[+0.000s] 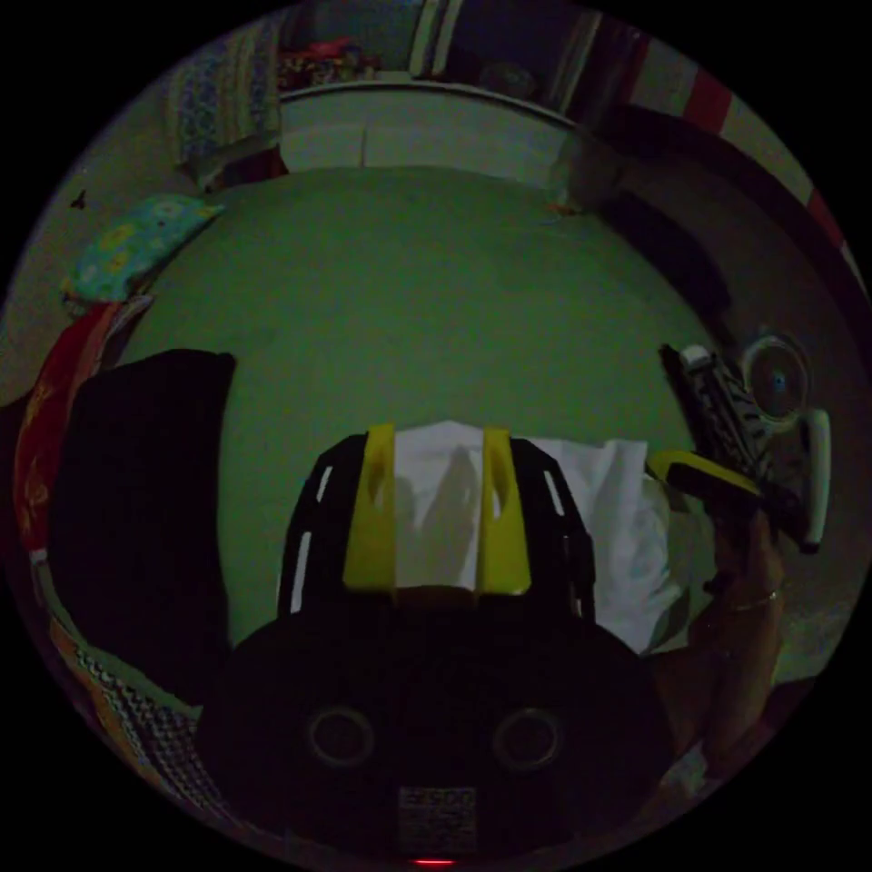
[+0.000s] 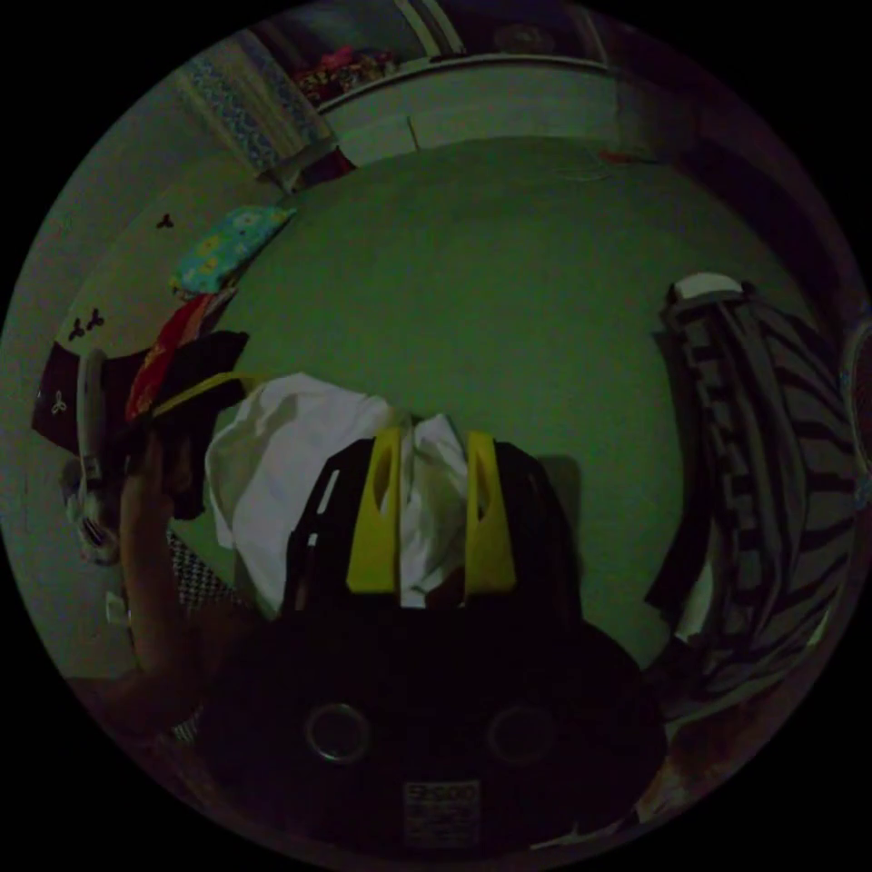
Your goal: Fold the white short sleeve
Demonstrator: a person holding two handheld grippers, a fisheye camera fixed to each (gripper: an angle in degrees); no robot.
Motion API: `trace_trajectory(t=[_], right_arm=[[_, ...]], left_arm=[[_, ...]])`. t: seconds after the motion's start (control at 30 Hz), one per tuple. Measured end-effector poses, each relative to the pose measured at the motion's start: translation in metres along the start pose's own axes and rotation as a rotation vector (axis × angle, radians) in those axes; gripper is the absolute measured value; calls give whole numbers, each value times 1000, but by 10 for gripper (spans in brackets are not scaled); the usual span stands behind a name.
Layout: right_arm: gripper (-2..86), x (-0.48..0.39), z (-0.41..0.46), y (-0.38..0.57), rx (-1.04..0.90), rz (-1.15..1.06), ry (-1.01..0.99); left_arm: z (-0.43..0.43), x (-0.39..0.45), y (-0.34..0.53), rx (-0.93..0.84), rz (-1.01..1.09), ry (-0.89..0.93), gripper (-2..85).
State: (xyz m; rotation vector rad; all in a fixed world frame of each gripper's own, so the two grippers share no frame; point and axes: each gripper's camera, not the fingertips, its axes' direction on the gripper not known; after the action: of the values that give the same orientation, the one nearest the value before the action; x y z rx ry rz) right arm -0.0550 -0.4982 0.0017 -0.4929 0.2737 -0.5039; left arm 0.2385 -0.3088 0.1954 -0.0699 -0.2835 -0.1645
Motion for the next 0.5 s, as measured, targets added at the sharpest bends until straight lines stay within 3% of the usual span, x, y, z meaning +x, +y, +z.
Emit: trace_trajectory(t=[0.2, 0.27, 0.5], right_arm=[[84, -28, 40, -17, -149, -75, 81], [67, -36, 51, -20, -178, -113, 90], [8, -57, 65, -23, -172, -197, 161]], left_arm=[[42, -16, -24, -118, 53, -42, 210], [65, -23, -34, -199, 66, -68, 193], [76, -27, -54, -211, 125, -66, 101]])
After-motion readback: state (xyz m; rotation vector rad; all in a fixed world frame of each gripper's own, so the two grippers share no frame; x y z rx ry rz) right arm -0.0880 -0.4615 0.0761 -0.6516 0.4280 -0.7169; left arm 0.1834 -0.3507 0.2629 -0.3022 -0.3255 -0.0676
